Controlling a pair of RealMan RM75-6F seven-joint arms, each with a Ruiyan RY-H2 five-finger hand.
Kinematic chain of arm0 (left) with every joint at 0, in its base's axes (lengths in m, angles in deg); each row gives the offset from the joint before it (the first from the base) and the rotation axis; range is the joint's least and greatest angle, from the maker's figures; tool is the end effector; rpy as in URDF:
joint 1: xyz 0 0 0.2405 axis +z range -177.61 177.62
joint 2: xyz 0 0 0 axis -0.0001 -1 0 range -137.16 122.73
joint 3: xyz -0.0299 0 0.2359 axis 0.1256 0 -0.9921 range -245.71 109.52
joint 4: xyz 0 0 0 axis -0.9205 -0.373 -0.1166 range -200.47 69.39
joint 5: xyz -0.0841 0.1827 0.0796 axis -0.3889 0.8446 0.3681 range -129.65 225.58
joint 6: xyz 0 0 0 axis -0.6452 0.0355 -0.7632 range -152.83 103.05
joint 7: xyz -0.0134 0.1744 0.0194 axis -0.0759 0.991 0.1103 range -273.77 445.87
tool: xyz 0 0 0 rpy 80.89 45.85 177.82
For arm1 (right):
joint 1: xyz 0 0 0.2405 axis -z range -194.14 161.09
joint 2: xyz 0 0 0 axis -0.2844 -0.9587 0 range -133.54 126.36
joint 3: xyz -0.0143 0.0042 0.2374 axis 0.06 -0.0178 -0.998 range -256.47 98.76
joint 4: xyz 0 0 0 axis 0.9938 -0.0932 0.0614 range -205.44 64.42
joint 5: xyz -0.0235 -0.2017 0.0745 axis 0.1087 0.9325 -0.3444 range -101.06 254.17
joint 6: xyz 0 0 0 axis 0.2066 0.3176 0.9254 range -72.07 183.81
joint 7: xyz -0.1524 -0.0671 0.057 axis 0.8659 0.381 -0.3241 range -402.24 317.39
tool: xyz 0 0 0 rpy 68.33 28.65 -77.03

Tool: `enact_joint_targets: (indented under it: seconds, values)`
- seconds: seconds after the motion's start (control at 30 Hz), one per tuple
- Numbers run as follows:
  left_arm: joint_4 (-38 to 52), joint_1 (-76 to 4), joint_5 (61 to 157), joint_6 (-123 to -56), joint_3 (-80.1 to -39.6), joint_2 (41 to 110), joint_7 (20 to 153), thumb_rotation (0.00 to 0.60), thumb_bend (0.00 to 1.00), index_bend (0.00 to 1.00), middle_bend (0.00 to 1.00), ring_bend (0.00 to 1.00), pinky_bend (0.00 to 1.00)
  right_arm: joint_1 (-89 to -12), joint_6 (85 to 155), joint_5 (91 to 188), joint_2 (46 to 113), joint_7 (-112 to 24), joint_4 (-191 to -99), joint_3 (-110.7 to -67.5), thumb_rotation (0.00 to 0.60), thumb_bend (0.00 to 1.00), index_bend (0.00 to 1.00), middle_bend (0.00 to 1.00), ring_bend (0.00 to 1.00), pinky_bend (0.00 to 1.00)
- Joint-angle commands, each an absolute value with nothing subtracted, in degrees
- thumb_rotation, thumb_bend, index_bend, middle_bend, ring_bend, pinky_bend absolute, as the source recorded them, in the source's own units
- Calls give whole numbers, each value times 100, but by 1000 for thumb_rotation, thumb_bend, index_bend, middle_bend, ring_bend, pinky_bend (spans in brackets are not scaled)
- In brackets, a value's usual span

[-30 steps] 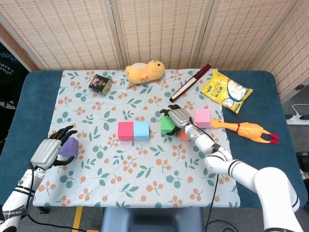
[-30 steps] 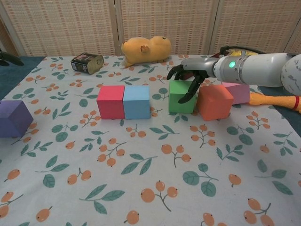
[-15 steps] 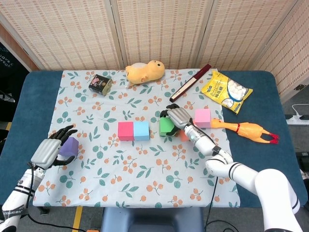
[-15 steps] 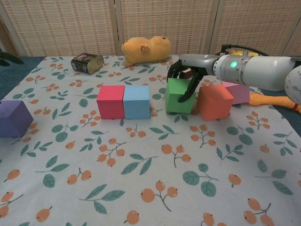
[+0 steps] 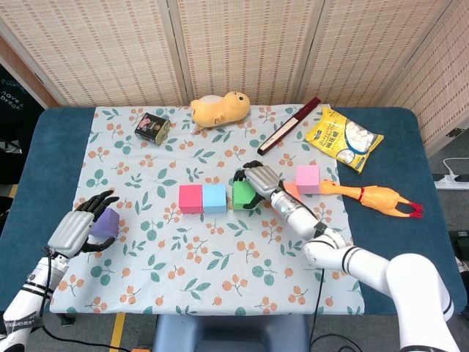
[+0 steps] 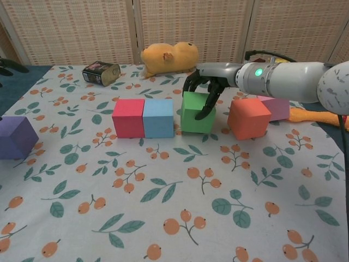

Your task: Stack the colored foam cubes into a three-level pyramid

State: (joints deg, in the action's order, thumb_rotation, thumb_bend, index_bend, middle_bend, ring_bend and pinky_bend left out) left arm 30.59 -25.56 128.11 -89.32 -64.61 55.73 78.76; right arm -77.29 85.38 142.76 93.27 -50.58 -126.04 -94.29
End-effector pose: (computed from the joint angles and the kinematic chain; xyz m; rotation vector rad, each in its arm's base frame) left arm -0.2289 0.3023 0.0943 -1.6694 -1.1117 -0.9966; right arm -0.0830 -0.4602 -0.0680 1.9693 -1.1753 0.9122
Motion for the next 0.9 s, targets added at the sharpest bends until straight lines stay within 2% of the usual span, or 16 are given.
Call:
enact_joint_targets:
  seconds: [0.03,0.9]
  values:
    - [3062,-2543,12837,-8931,-6473,5559,7851,600,281,109,16,82,185,-7782,8498,14149,9361,-4932,-12638,-9452,600,33,380,336,115,88]
    - [2900,-2479,12982,-8910,-6507,5591,7584,600,281,101,8,82,185,-8006,8383,13753,9651,-4462,-12359,-9440,600,33,369,335,115,88]
